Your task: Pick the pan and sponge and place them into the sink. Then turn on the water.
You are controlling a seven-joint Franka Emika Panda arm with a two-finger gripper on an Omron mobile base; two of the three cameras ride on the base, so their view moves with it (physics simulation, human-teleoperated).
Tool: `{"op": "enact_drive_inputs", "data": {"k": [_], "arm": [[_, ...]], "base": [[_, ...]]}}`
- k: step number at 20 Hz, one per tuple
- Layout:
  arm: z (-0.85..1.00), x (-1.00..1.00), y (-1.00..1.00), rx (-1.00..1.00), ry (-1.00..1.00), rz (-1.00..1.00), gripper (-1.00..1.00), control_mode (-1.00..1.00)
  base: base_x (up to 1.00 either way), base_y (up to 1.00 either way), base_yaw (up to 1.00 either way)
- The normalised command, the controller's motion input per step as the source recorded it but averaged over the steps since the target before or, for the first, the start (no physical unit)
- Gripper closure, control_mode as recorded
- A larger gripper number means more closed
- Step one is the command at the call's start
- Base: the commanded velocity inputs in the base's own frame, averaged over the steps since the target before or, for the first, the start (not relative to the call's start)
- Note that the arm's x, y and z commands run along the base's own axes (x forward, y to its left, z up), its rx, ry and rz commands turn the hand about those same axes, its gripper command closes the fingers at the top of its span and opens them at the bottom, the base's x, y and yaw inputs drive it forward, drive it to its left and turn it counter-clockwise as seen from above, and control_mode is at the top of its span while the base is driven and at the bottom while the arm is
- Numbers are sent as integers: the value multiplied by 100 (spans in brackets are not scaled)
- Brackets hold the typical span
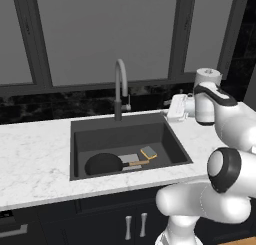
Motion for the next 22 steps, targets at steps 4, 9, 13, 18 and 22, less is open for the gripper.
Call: {"op": "enact_drive_inputs", "data": {"k": [4,9,13,18,22], "arm": [[0,0,0,8,2,-29,-100,-100],[0,0,2,7,0,-34,-100,-100],[0,0,20,4,-1,-28,-100,-100],[-11,7,4,8,-7,-10,-100,-100],[-21,3,0,11,-11,1,-100,-100]], "base": [[0,0,0],[0,0,0],[0,0,0],[0,0,0],[0,0,0]]}}
